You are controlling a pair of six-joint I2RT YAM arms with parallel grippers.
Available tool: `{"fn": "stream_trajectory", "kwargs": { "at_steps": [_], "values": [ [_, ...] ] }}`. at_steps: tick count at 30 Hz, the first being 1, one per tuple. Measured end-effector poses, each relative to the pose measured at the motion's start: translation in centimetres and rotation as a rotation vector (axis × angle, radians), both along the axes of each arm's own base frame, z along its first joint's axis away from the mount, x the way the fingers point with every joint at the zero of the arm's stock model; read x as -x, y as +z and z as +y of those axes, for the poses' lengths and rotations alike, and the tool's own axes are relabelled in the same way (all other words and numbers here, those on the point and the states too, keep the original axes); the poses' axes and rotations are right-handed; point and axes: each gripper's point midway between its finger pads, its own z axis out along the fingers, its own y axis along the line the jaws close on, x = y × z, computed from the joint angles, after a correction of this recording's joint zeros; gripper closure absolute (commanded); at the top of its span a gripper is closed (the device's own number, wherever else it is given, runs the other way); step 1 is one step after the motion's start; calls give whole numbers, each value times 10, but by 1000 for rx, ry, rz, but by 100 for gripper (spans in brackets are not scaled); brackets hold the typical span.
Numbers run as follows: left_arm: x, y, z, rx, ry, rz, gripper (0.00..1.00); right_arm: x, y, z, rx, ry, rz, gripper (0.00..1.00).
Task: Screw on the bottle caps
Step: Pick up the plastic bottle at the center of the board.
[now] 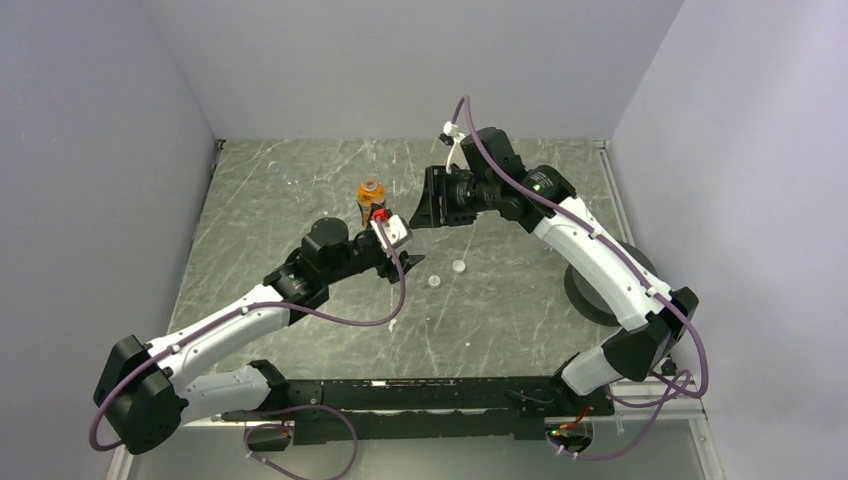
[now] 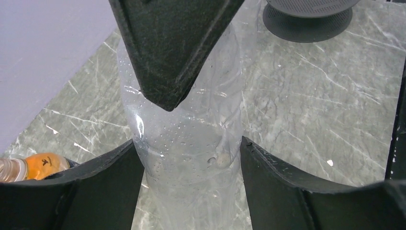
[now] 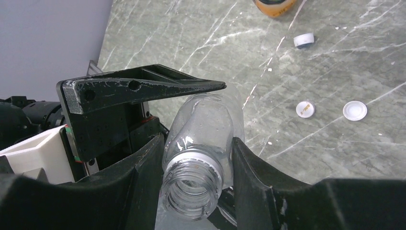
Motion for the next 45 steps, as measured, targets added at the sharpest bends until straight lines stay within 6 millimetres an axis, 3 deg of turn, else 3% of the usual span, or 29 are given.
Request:
{"fn": "stream_trajectory", "kwargs": {
  "at_steps": [8,9,11,12,18,21,24,27,29,30,34,36,41,45],
  "values": [
    [-2,-2,0,51,25,13,50,-2,-2,1,6,0,-1,76],
    [-2,-2,0,56,27,18,47,-2,-2,1,6,-1,-2,76],
    [-2,-1,-1,68,32,28,29,-2,-2,1,6,-2,-3,76],
    [-2,-2,-1,71,33,33,25,-2,-2,1,6,-2,-3,76],
    [-2,3,-2,105,41,49,19,-1,-3,4,-3,-9,11,76],
    [-3,10,-3,132,41,39,23,0,-4,4,-3,-11,17,76],
    [-4,15,-4,147,41,30,38,-1,-3,5,-8,-10,13,75],
    [-4,15,-4,153,42,36,81,-1,-2,7,-15,-7,10,73],
    [-5,15,-3,161,51,45,98,1,-2,7,-17,2,14,68],
    [-5,15,-3,161,51,49,100,1,-2,8,-23,4,12,62],
    [-4,15,-3,157,47,46,100,1,0,10,-37,-2,19,16],
    [-3,12,-2,148,46,57,100,0,-1,8,-20,-15,5,4],
    [2,9,8,126,53,80,100,-7,0,-10,36,-79,-46,0],
    [5,8,27,101,77,107,100,-5,17,-29,32,-138,-112,0]
  ]
}}
